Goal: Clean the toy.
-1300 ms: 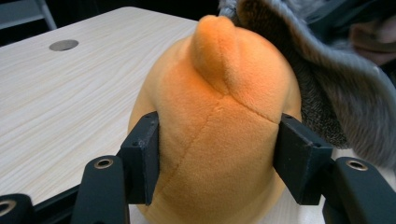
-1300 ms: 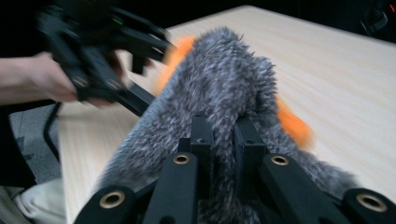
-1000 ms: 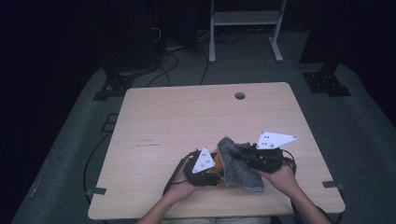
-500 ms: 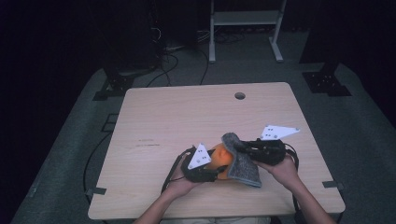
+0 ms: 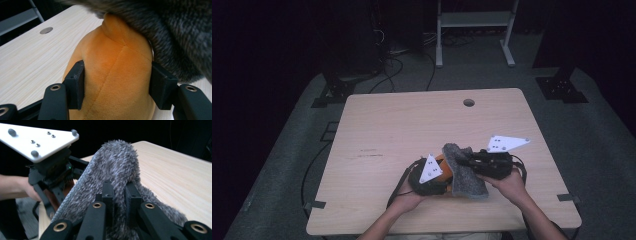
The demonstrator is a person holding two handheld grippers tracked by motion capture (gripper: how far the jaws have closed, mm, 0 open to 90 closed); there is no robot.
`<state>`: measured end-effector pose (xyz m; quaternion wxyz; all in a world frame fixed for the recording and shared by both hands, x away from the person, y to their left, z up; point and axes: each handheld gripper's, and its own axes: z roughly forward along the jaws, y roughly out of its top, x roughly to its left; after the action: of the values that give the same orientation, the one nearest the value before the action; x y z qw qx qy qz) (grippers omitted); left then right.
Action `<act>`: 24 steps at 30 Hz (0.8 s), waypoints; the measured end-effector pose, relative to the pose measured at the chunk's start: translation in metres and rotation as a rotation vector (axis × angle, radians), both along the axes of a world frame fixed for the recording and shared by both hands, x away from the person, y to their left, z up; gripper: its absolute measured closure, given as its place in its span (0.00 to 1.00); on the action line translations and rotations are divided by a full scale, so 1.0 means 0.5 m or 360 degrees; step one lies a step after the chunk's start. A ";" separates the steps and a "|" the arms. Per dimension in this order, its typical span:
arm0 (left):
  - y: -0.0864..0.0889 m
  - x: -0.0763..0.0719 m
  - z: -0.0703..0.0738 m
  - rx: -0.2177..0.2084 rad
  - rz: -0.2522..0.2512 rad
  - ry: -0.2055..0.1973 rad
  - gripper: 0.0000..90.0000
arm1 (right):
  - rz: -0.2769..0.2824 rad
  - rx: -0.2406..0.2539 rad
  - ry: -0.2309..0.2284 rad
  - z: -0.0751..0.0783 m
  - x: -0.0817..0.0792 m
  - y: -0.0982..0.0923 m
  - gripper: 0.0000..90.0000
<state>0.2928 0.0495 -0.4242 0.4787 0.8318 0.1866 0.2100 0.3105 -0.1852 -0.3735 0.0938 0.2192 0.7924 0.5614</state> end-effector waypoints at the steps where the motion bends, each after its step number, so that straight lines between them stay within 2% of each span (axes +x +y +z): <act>1: 0.003 0.001 -0.001 -0.0009 0.0006 0.0017 0.43 | -0.0007 -0.0039 -0.0019 0.000 0.002 0.007 0.89; 2: 0.010 0.003 -0.003 -0.0025 0.0000 0.0033 0.43 | -0.0055 -0.0079 0.0008 -0.009 0.011 0.003 0.89; 4: 0.013 0.004 -0.004 -0.0035 -0.0007 0.0040 0.43 | -0.0077 -0.0085 0.0018 -0.015 0.016 -0.003 0.89; 5: 0.017 0.003 -0.004 -0.0027 -0.0031 0.0038 0.43 | -0.0116 -0.0091 0.0043 -0.023 0.022 -0.013 0.89; 6: 0.022 0.001 -0.004 -0.0027 -0.0108 0.0043 0.35 | -0.0138 -0.0079 0.0133 -0.046 0.031 -0.032 0.89; 9: 0.044 0.007 0.005 -0.0063 -0.0225 0.0104 0.24 | -0.0104 -0.0063 0.0167 -0.062 0.025 -0.040 0.89; 10: 0.044 0.007 0.005 -0.0063 -0.0225 0.0104 0.19 | -0.0082 -0.0058 0.0166 -0.063 0.020 -0.043 0.89; 11: 0.050 0.010 0.006 -0.0059 -0.0231 0.0115 0.19 | -0.0082 -0.0058 0.0166 -0.063 0.020 -0.043 0.89; 12: 0.057 0.024 0.001 -0.0056 -0.0234 0.0158 0.13 | -0.0060 -0.0068 0.0166 -0.063 0.015 -0.048 0.89; 13: 0.057 0.024 0.001 -0.0056 -0.0234 0.0158 0.11 | -0.0060 -0.0068 0.0166 -0.063 0.015 -0.048 0.89; 14: 0.056 0.035 -0.006 -0.0034 -0.0250 0.0231 0.09 | -0.0041 -0.0064 0.0183 -0.065 0.010 -0.054 0.89; 15: 0.053 0.040 -0.012 -0.0024 -0.0259 0.0273 0.09 | -0.0041 -0.0064 0.0183 -0.065 0.010 -0.054 0.89; 16: 0.049 0.043 -0.019 -0.0034 -0.0276 0.0287 0.09 | -0.0041 -0.0065 0.0183 -0.065 0.008 -0.055 0.89; 17: 0.047 0.037 -0.018 -0.0031 -0.0257 0.0226 0.19 | -0.0050 -0.0070 0.0184 -0.067 0.005 -0.057 0.89; 19: 0.046 0.023 -0.007 -0.0021 -0.0198 0.0058 0.34 | -0.0068 -0.0058 0.0184 -0.066 0.008 -0.059 0.89; 20: 0.046 0.023 -0.007 -0.0021 -0.0198 0.0058 0.42 | -0.0068 -0.0058 0.0184 -0.066 0.008 -0.059 0.89; 21: 0.041 0.013 0.006 -0.0024 -0.0114 -0.0062 0.46 | -0.0113 -0.0011 0.0177 -0.059 0.016 -0.061 0.89; 23: 0.035 0.012 0.012 0.0000 0.0000 -0.0149 0.48 | -0.0130 0.0042 0.0173 -0.050 0.027 -0.059 0.89; 24: 0.035 0.012 0.012 0.0000 0.0000 -0.0149 0.48 | -0.0131 0.0057 0.0172 -0.046 0.033 -0.054 0.89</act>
<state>0.2986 0.0670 -0.4181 0.4870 0.8210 0.1639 0.2487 0.3272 -0.2121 -0.3963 0.0699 0.2832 0.7765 0.5585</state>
